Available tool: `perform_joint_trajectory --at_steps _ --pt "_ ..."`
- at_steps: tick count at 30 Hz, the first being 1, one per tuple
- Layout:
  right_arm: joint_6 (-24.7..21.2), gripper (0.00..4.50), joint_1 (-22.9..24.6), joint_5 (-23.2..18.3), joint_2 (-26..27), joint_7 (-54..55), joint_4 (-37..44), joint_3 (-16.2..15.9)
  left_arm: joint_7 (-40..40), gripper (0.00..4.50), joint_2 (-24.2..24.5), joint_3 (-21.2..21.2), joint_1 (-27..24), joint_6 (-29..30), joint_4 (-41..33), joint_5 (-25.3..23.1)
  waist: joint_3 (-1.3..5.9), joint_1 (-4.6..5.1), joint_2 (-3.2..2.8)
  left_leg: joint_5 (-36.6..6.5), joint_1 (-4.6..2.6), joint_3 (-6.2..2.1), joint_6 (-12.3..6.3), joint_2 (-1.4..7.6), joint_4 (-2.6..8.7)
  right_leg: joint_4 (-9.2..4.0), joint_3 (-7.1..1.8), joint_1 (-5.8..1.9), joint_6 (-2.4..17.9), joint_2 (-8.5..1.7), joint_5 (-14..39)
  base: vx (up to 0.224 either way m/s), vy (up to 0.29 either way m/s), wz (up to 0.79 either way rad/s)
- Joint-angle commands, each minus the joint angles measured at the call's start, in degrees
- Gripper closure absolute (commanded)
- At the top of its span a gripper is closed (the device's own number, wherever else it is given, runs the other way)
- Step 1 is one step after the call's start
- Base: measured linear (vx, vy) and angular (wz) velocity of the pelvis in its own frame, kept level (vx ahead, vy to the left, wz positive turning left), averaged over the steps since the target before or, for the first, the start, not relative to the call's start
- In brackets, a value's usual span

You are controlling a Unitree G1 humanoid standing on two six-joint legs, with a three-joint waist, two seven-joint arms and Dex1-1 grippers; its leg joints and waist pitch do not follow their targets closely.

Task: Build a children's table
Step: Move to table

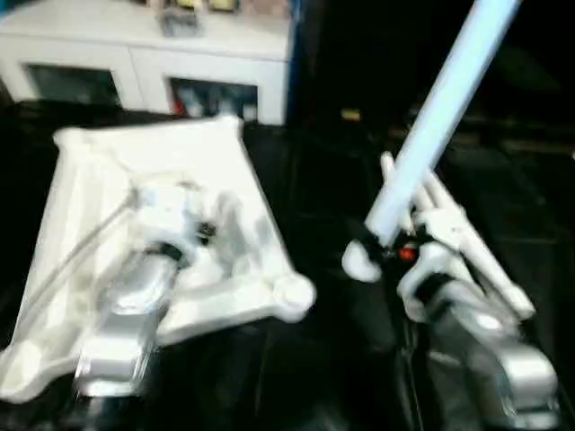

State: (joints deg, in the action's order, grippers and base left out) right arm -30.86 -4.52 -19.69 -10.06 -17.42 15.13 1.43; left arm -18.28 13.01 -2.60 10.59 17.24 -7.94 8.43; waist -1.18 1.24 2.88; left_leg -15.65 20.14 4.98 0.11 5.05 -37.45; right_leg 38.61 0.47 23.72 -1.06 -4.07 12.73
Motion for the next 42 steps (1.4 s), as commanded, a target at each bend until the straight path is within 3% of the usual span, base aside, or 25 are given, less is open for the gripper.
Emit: perform_joint_trajectory --at_steps 1,2,3,4,5,7,8,9,10,11,12,15,17,19,20,21,24,25,26,29,34,36,42 --pt "-0.42 2.64 -1.54 -0.89 0.41 -0.85 0.5 -0.44 -6.8 1.31 3.47 -0.69 0.24 -0.9 2.1 1.67 3.46 -1.46 0.48 15.6 2.09 -0.29 -2.5 1.9 2.73 -3.93 -2.94 -6.18 2.48 -4.12 -42.47 0.028 -0.066 0.02" --pt "-0.82 2.64 -2.09 -1.23 0.46 -0.97 0.11 -0.29 -11.28 1.31 5.31 -1.61 0.48 -0.87 3.05 2.74 3.11 -1.12 -0.47 13.4 1.23 -0.18 -0.75 2.57 3.72 -4.08 -2.03 -5.86 4.49 -2.99 -38.66 0.028 -0.066 0.02" --pt "-1.02 2.64 -2.44 -1.49 0.41 -1.13 -0.27 -0.13 -13.83 1.31 6.43 -2.12 0.52 -0.53 3.28 3.36 2.73 -0.88 -1.63 9.98 0.79 -0.45 0.43 4.06 4.83 -4.64 -1.31 -5.61 7.54 -2.47 -26.57 0.0 0.0 0.0" --pt "-1.39 2.64 -2.77 -1.9 0.38 -1.29 -0.66 0.1 -16.28 1.31 7.6 -2.69 0.52 0.11 3.38 3.94 2.4 -0.72 -1.73 6.96 0.46 -0.49 0.98 4.77 5.26 -5.13 -1.06 -5.27 9.14 -2.35 -18.95 0.0 0.0 0.0" --pt "-1.94 2.64 -3.15 -2.35 0.05 -1.85 -0.98 0.1 -19.23 1.31 9.21 -3.51 0.46 1.27 3.23 4.52 1.69 -0.63 -2.17 -1.52 -0.35 -0.11 2.33 6.09 6.06 -5.94 -1.05 -4.54 13.37 -2.52 -2.99 0.0 0.0 0.0" --pt "-1.71 2.64 -3.79 -2.21 -0.84 -2.94 -1.75 -0.11 -23.61 1.31 12.03 -5.25 0.1 3.18 2.25 5.06 1.31 -0.74 -2.2 -5.9 -0.56 0.29 2.64 6.38 6.31 -6.37 -1.24 -4.15 14.35 -2.73 3.58 -0.06 0.01 0.08" --pt "-1.77 2.64 -4.21 -2.41 -1.23 -3.55 -2.27 -0.09 -25.78 1.31 13.37 -6.07 -0.11 4.38 1.56 5.55 1.04 -0.91 -1.96 -9.69 -0.73 0.94 2.76 6.52 6.51 -6.84 -1.45 -3.75 14.38 -2.94 9.53 -0.064 0.005 0.1" --pt "-1.67 2.64 -4.68 -2.45 -1.65 -4.01 -2.7 -0.14 -27.67 1.31 14.81 -6.81 -0.45 6.12 0.5 6.24 0.95 -1.06 -1.52 -11.43 -0.79 1.6 3.1 6.66 6.53 -7.24 -1.6 -3.43 13.77 -3.09 13.8 -0.054 -0.004 0.11" --pt "-1.67 2.64 -4.68 -2.45 -1.65 -4.01 -2.7 -0.14 -27.67 1.31 14.81 -6.81 -0.45 6.12 0.5 6.24 0.92 -1.22 -1.64 -11.7 -0.78 1.7 3.45 6.75 6.58 -7.23 -1.72 -3.35 13.42 -3.25 15.27 0.0 0.0 0.0" --pt "-1.73 2.64 -5.74 -2.72 -2.26 -5.21 -3.67 -0.23 -29.94 1.31 17.09 -8.07 -0.89 8.4 -0.63 6.76 0.92 -1.34 -1.49 -11.32 -0.68 1.97 3.67 6.89 6.65 -7.36 -1.79 -3.23 12.76 -3.31 16.47 0.0 0.0 0.0" --pt "-1.73 2.64 -5.74 -2.72 -2.26 -5.21 -3.67 -0.23 -29.94 1.31 17.09 -8.07 -0.89 8.4 -0.63 6.76 0.9 -1.51 -1.76 -10.98 -0.44 2.13 3.81 6.93 6.78 -7.26 -1.8 -3.14 12.12 -3.26 17.0 0.0 0.0 0.0" --pt "-2.37 2.64 -7.06 -2.92 -3.25 -7.44 -5.0 -0.8 -32.82 1.31 19.92 -9.96 -1.29 7.81 -0.01 5.99 0.91 -1.8 -1.74 -10.63 -0.29 2.42 4.2 6.96 6.84 -7.35 -1.9 -2.94 11.01 -3.21 17.24 0.0 0.0 0.0" --pt "-2.47 2.64 -7.72 -2.83 -3.28 -7.74 -5.25 -1.16 -34.61 1.31 21.13 -10.5 -1.02 5.58 1.76 4.29 0.95 -1.88 -1.17 -9.19 -0.02 2.56 4.04 6.96 6.86 -7.37 -1.9 -3.08 10.8 -3.17 16.01 0.0 0.0 0.0" --pt "-2.5 2.64 -7.85 -2.83 -3.26 -7.78 -5.3 -1.19 -35.08 1.31 21.39 -10.62 -0.95 5.16 2.1 4.0 1.07 -1.97 -1.49 -7.63 0.1 2.67 3.97 6.93 6.82 -7.18 -1.93 -3.14 10.66 -3.22 14.93 0.0 0.0 0.0" --pt "-2.89 2.64 -8.13 -3.24 -3.14 -7.7 -5.39 -1.15 -35.84 1.31 22.1 -10.8 -0.78 4.92 2.53 3.64 1.16 -1.95 -1.18 -6.88 0.15 2.71 4.0 7.0 6.82 -7.1 -1.86 -3.22 10.77 -3.2 13.89 0.0 0.0 0.0" --pt "-3.18 2.64 -8.33 -3.63 -3.22 -8.01 -5.35 -1.29 -36.76 1.49 22.85 -10.94 -0.59 5.06 3.04 3.56 1.26 -2.08 -1.5 -5.8 0.1 2.72 3.91 7.02 6.76 -6.91 -1.86 -3.24 11.04 -3.26 12.51 0.0 0.0 0.0" --pt "-2.92 2.64 -8.36 -3.9 -3.29 -8.38 -5.24 -1.59 -38.16 1.66 24.25 -11.06 -0.23 5.18 4.15 3.32 1.32 -1.96 -1.47 -4.1 0.23 2.82 3.72 7.03 6.7 -6.62 -1.76 -3.33 11.75 -3.11 9.31 0.0 0.0 0.0" --pt "-2.26 2.64 -8.28 -3.75 -3.33 -8.6 -5.32 -1.72 -38.36 1.71 24.72 -11.2 -0.01 4.8 4.8 2.84 1.43 -2.03 -1.72 -3.36 0.12 2.88 3.6 6.94 6.61 -6.45 -1.72 -3.28 12.13 -3.04 7.73 0.0 0.0 0.0" --pt "-1.84 2.64 -8.14 -3.51 -3.27 -8.91 -5.41 -1.81 -38.67 1.99 25.25 -11.33 0.11 4.52 5.37 2.87 1.45 -1.96 -1.72 -2.79 0.19 2.89 3.44 6.94 6.61 -6.28 -1.69 -3.43 12.58 -3.01 5.8 0.0 0.0 0.0" --pt "-1.94 2.64 -7.91 -4.12 -2.66 -9.39 -5.3 -1.38 -39.91 2.19 26.12 -11.89 0.66 4.6 7.14 2.58 1.44 -2.06 -1.73 -2.63 -0.01 3.04 3.28 7.0 6.58 -6.25 -1.74 -3.4 13.56 -3.13 4.56 0.0 0.0 0.0" --pt "-1.26 2.64 -7.23 -5.09 -1.66 -9.99 -4.21 -1.73 -41.42 2.54 26.71 -12.11 2.17 3.51 9.9 1.42 1.25 -2.13 -2.08 -5.06 -0.12 3.0 3.77 7.08 6.8 -6.46 -1.8 -3.32 13.59 -3.24 7.29 0.0 0.0 0.0" --pt "-2.2 2.64 -7.12 -5.36 -1.83 -10.13 -3.88 -2.05 -41.98 2.75 26.78 -12.11 2.68 3.74 10.26 1.64 1.2 -2.12 -1.97 -5.88 -0.17 3.01 4.33 7.15 6.91 -6.6 -1.83 -3.28 13.41 -3.21 8.47 0.0 0.0 0.0" --pt "-2.52 2.64 -6.62 -4.32 -2.72 -11.07 -2.99 -3.74 -44.49 3.26 27.67 -13.11 4.35 3.57 11.91 1.53 1.24 -2.33 -2.38 -5.83 -0.16 3.01 4.78 7.14 6.91 -6.49 -1.87 -3.33 13.66 -3.25 7.34 0.0 0.0 0.0"
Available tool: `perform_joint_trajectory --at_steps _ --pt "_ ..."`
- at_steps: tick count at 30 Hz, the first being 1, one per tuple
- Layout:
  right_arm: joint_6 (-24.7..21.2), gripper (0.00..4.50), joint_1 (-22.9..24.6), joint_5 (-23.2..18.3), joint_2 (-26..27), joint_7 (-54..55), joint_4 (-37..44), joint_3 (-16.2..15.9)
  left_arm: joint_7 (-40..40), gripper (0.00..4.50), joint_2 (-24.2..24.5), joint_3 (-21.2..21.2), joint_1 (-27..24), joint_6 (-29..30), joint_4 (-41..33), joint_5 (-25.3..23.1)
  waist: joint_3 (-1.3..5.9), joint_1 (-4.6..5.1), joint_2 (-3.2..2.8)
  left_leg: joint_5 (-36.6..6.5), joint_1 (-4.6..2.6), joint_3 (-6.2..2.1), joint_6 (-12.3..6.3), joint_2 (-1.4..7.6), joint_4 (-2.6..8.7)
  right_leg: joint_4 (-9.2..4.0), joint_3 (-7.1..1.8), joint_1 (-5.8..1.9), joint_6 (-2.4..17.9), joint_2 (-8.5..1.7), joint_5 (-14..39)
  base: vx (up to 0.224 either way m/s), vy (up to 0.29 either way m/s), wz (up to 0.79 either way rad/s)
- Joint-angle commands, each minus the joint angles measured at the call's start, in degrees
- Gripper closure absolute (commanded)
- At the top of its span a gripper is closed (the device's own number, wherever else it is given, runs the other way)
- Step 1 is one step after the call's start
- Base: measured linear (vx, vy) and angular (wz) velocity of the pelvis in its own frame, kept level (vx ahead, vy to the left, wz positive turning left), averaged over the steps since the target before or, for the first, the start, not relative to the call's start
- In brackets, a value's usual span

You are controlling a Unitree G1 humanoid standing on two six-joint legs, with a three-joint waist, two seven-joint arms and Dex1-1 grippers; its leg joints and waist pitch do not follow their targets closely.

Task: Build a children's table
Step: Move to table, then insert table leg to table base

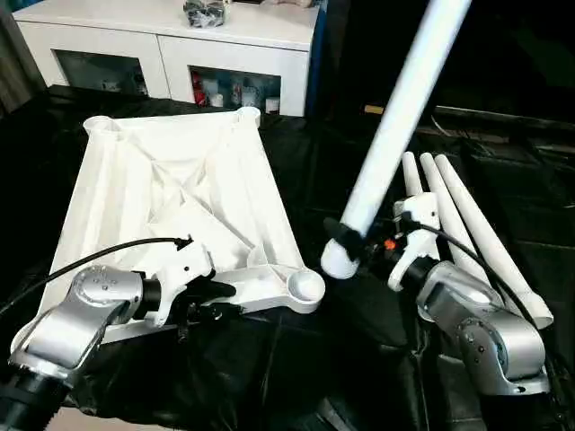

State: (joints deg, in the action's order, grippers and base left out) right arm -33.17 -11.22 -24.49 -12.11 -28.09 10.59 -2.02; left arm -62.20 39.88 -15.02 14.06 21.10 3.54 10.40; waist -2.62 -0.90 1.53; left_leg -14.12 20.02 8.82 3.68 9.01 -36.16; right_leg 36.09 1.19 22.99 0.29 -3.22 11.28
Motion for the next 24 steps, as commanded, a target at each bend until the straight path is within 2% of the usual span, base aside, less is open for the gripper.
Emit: perform_joint_trajectory --at_steps 1,2,4,7,13,14,18,19,20,22,23,24 --pt "-0.16 2.64 0.13 0.74 -0.78 -0.5 1.6 -0.45 -0.88 3.28 0.88 -0.86 1.01 -0.31 0.57 -0.51 2.68 -0.19 -0.97 -7.3 -0.01 -0.83 1.22 3.16 5.64 -4.0 -2.58 -2.62 12.3 -4.1 8.87 0.0 0.0 0.0" --pt "-0.08 2.64 0.01 0.87 -0.69 -0.41 1.51 -0.42 -1.15 3.28 0.86 -1.09 1.27 -0.14 0.68 -0.55 2.68 -0.26 -1.11 -7.07 -0.04 -0.83 1.28 3.18 5.63 -3.96 -2.6 -2.61 12.37 -4.13 8.76 0.0 0.0 0.0" --pt "0.13 2.64 -0.11 0.67 -0.55 -0.42 1.44 -0.33 -1.49 3.63 0.79 -1.35 1.55 0.03 0.82 -0.66 2.7 -0.34 -1.18 -6.75 -0.06 -0.79 1.28 3.21 5.59 -3.94 -2.62 -2.6 12.59 -4.14 8.11 0.0 0.0 0.0" --pt "0.12 2.64 -0.34 -0.25 -0.38 -0.73 1.36 -0.07 -2.11 3.8 0.86 -1.71 1.59 0.24 0.81 -0.93 2.65 -0.44 -1.11 -6.8 0.0 -0.79 1.29 3.24 5.67 -3.91 -2.59 -2.64 12.72 -4.11 7.93 0.0 0.0 0.0" --pt "0.75 2.64 -1.38 0.14 -0.94 -2.11 0.26 -1.39 -1.18 4.37 -0.62 -1.11 2.22 -0.01 0.79 -0.89 2.57 -0.88 -0.93 -7.53 -0.11 -0.67 1.27 3.29 5.75 -4.25 -2.73 -2.53 12.04 -4.21 11.02 0.0 0.0 0.0" --pt "0.91 2.64 -1.57 0.3 -1.11 -2.4 0.01 -1.6 -1.02 4.45 -0.89 -1.09 2.39 0.13 0.63 -0.76 2.55 -0.86 -0.61 -7.49 -0.08 -0.64 1.18 3.3 5.76 -4.27 -2.71 -2.51 11.95 -4.17 11.17 0.0 0.0 0.0" --pt "2.76 2.64 -2.92 1.79 -1.82 -4.14 -2.03 -3.15 -0.08 4.5 -2.92 -1.72 3.82 0.45 0.97 -0.85 2.64 -0.88 -0.41 -5.61 0.15 -0.7 0.93 3.29 5.67 -4.07 -2.67 -2.72 11.94 -4.32 10.19 0.0 0.0 0.0" --pt "3.4 2.64 -3.47 2.4 -2.11 -4.96 -3.23 -3.76 0.78 4.5 -4.16 -2.36 4.58 0.11 2.08 -1.68 2.65 -0.92 -0.08 -5.14 0.19 -0.57 0.56 3.25 5.55 -4.09 -2.75 -2.7 11.83 -4.32 9.86 0.0 0.0 0.0" --pt "3.46 2.64 -3.58 2.51 -2.11 -5.02 -3.45 -3.84 0.92 4.5 -4.38 -2.47 4.7 -0.02 2.32 -1.85 2.67 -1.0 -0.18 -4.85 0.09 -0.56 0.44 3.27 5.53 -4.09 -2.73 -2.66 11.86 -4.34 9.73 0.0 0.0 0.0" --pt "4.14 2.64 -5.06 3.42 -1.88 -5.56 -6.2 -4.59 2.79 4.5 -7.34 -3.88 6.36 -1.83 5.64 -3.79 2.71 -0.89 0.01 -3.69 0.18 -0.42 -0.21 3.24 5.42 -4.14 -2.75 -2.71 12.25 -4.29 8.61 0.0 0.0 0.0" --pt "4.29 2.64 -5.55 3.59 -1.83 -5.7 -6.94 -4.69 3.14 4.5 -8.12 -4.22 6.86 -2.36 6.56 -4.28 2.76 -0.92 -0.13 -3.41 0.11 -0.39 -0.15 3.13 5.33 -4.12 -2.7 -2.7 12.41 -4.24 8.68 0.0 0.0 0.0" --pt "4.36 2.64 -5.84 3.7 -1.85 -5.79 -7.36 -4.74 3.29 4.5 -8.5 -4.44 7.14 -2.69 7.04 -4.54 2.83 -0.92 0.17 -3.41 0.02 -0.3 -0.31 3.16 5.27 -4.17 -2.72 -2.65 12.51 -4.24 8.64 0.0 0.0 0.0"
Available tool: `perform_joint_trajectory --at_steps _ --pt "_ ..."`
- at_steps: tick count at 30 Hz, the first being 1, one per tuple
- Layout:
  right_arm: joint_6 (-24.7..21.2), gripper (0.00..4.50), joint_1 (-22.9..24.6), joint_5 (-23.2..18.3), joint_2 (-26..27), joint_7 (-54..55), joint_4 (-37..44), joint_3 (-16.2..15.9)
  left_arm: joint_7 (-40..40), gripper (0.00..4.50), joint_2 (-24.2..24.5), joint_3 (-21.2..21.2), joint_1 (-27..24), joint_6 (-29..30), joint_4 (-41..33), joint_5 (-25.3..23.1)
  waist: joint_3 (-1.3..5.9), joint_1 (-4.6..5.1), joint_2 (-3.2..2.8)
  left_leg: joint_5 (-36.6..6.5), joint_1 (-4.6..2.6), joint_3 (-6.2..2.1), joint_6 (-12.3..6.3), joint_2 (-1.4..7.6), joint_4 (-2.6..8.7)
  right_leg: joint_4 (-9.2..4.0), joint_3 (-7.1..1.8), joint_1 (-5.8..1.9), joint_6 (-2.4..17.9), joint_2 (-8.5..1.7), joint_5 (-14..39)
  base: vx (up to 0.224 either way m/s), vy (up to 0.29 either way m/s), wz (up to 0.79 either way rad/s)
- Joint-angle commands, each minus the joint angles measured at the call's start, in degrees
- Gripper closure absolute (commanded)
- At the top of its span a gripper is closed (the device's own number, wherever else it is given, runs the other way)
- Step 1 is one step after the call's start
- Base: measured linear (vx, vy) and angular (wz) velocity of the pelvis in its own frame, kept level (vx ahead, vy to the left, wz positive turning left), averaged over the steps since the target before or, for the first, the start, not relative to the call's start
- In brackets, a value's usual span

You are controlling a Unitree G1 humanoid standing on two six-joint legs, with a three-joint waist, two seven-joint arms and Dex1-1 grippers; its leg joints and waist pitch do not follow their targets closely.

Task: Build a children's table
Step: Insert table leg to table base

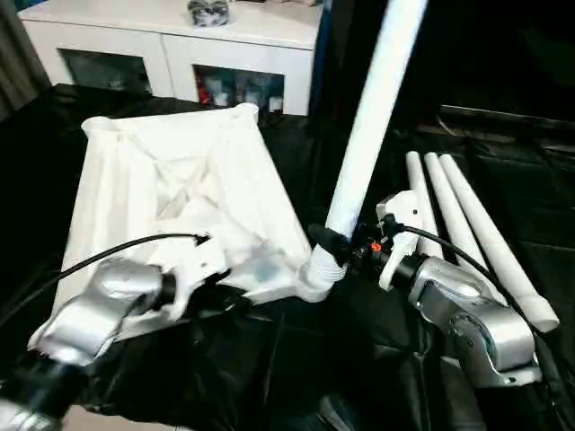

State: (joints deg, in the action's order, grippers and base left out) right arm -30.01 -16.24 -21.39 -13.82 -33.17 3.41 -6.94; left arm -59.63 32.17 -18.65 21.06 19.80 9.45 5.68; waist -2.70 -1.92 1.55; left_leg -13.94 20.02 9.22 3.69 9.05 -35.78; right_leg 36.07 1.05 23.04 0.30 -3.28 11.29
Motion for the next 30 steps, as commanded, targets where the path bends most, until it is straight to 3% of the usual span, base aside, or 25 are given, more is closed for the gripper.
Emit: perform_joint_trajectory --at_steps 1,3,4,5,8,13,20,30 --pt "1.39 2.64 -1.34 0.84 -0.27 -0.96 -0.92 0.08 0.87 4.5 -1.4 -1.2 0.69 -2.06 1.96 -0.28 2.84 -0.06 0.08 -3.95 0.11 -0.67 -0.45 3.18 4.89 -4.18 -2.64 -2.8 12.55 -4.36 9.22 0.0 0.0 0.0" --pt "2.27 2.64 -2.48 1.3 -0.66 -1.68 -2.89 -0.09 1.09 4.5 -2.65 -1.71 2.02 -3.23 3.77 -0.87 2.87 -0.13 0.14 -4.49 0.03 -0.55 -0.5 3.3 5.0 -4.17 -2.56 -2.66 12.15 -4.27 9.87 0.0 0.0 0.0" --pt "2.27 2.64 -2.48 1.3 -0.66 -1.68 -2.89 -0.09 1.09 4.5 -2.65 -1.71 2.02 -3.23 3.77 -0.87 2.8 -0.08 0.46 -4.88 -0.01 -0.44 -0.57 3.34 5.05 -4.32 -2.52 -2.55 12.16 -4.24 10.43 0.0 0.0 0.0" --pt "3.45 2.64 -3.5 1.87 -1.09 -2.51 -5.26 -0.3 1.07 4.5 -3.76 -1.71 3.45 -3.96 5.43 -0.73 2.78 -0.31 0.32 -6.11 -0.39 -0.17 -0.48 3.41 4.93 -4.51 -2.61 -2.2 12.17 -4.36 11.82 0.0 0.0 0.0" --pt "4.93 2.64 -4.43 2.78 -1.06 -2.83 -7.79 -0.29 0.32 4.5 -4.23 -1.82 4.44 -4.3 6.48 -0.68 2.79 -0.38 0.21 -6.62 -0.59 0.04 -0.59 3.42 4.9 -4.58 -2.7 -1.9 12.54 -4.27 11.84 0.0 0.0 0.0" --pt "7.45 2.64 -6.42 4.03 -0.46 -2.34 -12.64 -0.2 -1.01 4.5 -4.98 -1.3 5.51 -4.56 8.3 -0.7 2.86 -0.38 0.2 -6.15 0.08 -0.19 -0.31 3.45 5.1 -4.38 -2.57 -2.46 12.0 -4.36 11.56 0.0 0.0 0.0" --pt "9.9 2.64 -7.88 4.49 1.15 -2.44 -17.59 0.23 -2.71 4.5 -4.57 -1.49 5.95 -5.52 9.54 -0.93 2.89 -0.33 0.2 -6.41 0.09 -0.19 -0.27 3.48 5.2 -4.45 -2.49 -2.41 12.13 -4.37 11.66 0.0 0.0 0.0" --pt "11.42 2.64 -6.85 5.19 0.75 -5.31 -20.87 -0.78 -1.82 4.5 -5.04 -0.9 8.02 -7.94 13.34 -2.53 2.49 -0.25 -0.09 -10.88 -0.08 -0.4 0.56 3.64 5.64 -5.27 -2.61 -2.01 10.55 -4.49 19.05 0.0 0.0 0.0"
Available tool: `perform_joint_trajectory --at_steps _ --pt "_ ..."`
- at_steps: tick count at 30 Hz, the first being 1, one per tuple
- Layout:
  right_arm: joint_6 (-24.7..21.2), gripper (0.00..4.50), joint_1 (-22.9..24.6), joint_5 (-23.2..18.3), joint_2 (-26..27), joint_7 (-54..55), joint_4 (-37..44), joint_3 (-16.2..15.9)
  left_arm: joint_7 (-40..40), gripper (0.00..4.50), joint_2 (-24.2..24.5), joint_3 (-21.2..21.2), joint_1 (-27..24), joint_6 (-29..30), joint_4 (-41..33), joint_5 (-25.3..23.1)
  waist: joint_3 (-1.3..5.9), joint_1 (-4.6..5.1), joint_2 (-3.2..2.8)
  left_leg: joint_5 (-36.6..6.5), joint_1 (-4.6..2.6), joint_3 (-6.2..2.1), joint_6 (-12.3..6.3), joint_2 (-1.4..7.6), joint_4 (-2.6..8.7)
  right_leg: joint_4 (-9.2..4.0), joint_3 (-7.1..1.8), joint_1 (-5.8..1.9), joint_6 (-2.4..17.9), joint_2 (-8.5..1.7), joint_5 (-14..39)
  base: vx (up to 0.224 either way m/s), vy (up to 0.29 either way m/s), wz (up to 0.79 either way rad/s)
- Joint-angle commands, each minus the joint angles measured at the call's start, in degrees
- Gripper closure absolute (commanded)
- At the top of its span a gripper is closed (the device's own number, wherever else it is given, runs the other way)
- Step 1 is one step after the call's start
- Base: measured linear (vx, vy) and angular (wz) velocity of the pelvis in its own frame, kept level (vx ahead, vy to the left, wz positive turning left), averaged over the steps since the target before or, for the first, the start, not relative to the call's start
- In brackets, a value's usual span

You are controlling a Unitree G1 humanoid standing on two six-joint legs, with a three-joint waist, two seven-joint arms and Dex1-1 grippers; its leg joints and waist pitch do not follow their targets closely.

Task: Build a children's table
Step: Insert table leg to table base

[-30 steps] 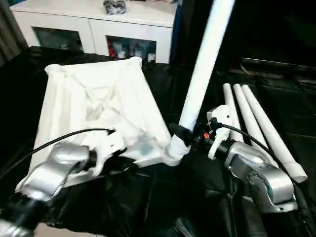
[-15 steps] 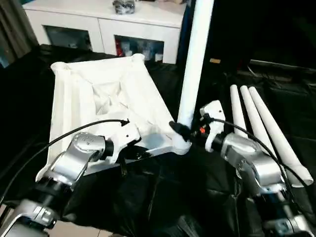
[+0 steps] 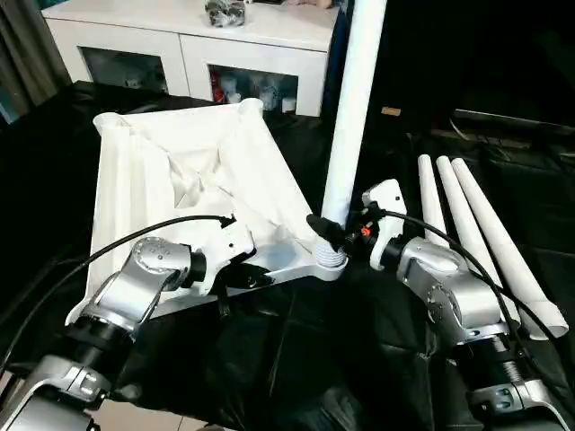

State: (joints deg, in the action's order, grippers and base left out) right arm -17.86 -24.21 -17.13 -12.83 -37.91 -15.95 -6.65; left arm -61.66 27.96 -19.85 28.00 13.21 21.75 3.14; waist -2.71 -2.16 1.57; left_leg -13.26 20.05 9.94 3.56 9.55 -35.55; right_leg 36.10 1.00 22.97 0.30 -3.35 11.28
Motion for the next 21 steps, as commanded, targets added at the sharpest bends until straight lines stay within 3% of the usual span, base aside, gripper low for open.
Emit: perform_joint_trajectory --at_steps 1,2,3,5,7,17,18,20,21 --pt "-0.74 2.64 1.12 0.93 -0.25 -0.58 -1.51 -1.08 0.21 4.5 -0.83 0.29 1.08 -1.35 1.04 0.02 2.53 0.0 -0.04 -11.64 -0.14 -1.1 0.71 3.15 5.39 -5.32 -2.58 -1.91 10.44 -4.42 19.22 0.0 0.0 0.0" --pt "-0.56 2.64 1.39 1.0 -0.51 -0.61 -1.39 -0.95 0.15 4.5 -0.81 0.27 1.25 -1.55 1.36 -0.08 2.52 -0.01 0.02 -11.55 -0.07 -1.14 0.71 3.14 5.43 -5.33 -2.58 -1.92 10.31 -4.42 19.39 0.0 0.0 0.0" --pt "-0.47 2.64 1.46 0.98 -0.61 -0.62 -1.39 -0.77 0.03 4.5 -0.8 0.24 1.38 -1.71 1.6 -0.11 2.51 -0.02 -0.3 -11.92 -0.18 -1.14 0.89 3.18 5.46 -5.43 -2.6 -1.79 10.26 -4.42 19.5 0.0 0.0 0.0" --pt "-0.08 2.64 1.45 1.06 -0.69 -0.61 -1.64 -0.36 -0.33 4.5 -0.79 0.25 1.63 -2.2 2.17 -0.17 2.48 -0.01 -0.19 -12.31 -0.1 -1.2 0.96 3.16 5.52 -5.41 -2.6 -1.83 10.25 -4.44 19.95 0.0 0.0 0.0" --pt "0.34 2.64 1.19 1.12 -0.45 -0.69 -2.35 0.04 -1.0 4.5 -0.78 0.26 1.75 -2.65 2.35 -0.1 2.48 0.01 -0.61 -12.9 -0.11 -1.31 1.24 3.2 5.61 -5.42 -2.59 -1.77 10.23 -4.45 20.24 0.0 0.0 0.0" --pt "2.05 2.64 -0.21 2.39 0.0 -1.07 -6.27 -0.8 -3.64 4.5 -0.18 0.33 1.54 -2.17 1.19 0.46 2.63 0.1 -0.48 -11.41 0.09 -1.22 0.82 3.29 5.62 -5.05 -2.56 -2.02 11.86 -4.46 15.62 0.0 0.0 0.0" --pt "1.94 2.64 -0.17 2.54 -0.21 -1.18 -6.27 -0.95 -3.67 4.5 -0.08 0.39 1.53 -2.22 1.23 0.44 2.64 0.19 0.01 -11.07 0.16 -1.17 0.61 3.34 5.65 -5.01 -2.51 -2.09 12.04 -4.4 14.94 0.0 0.0 0.0" --pt "1.82 2.64 -0.07 2.66 -0.47 -1.41 -6.27 -1.08 -3.32 4.5 0.12 0.53 1.59 -2.7 1.64 0.11 2.58 0.14 -0.31 -11.22 0.1 -1.2 0.54 3.36 5.69 -4.98 -2.52 -2.05 12.27 -4.49 15.0 0.0 0.0 0.0" --pt "1.78 2.64 -0.02 2.55 -0.45 -1.55 -6.3 -0.96 -3.34 4.5 0.14 0.61 1.57 -2.75 1.74 0.12 2.52 0.2 -0.04 -11.55 0.12 -1.15 0.49 3.36 5.7 -5.07 -2.54 -2.02 12.16 -4.48 15.53 0.0 0.0 0.0"
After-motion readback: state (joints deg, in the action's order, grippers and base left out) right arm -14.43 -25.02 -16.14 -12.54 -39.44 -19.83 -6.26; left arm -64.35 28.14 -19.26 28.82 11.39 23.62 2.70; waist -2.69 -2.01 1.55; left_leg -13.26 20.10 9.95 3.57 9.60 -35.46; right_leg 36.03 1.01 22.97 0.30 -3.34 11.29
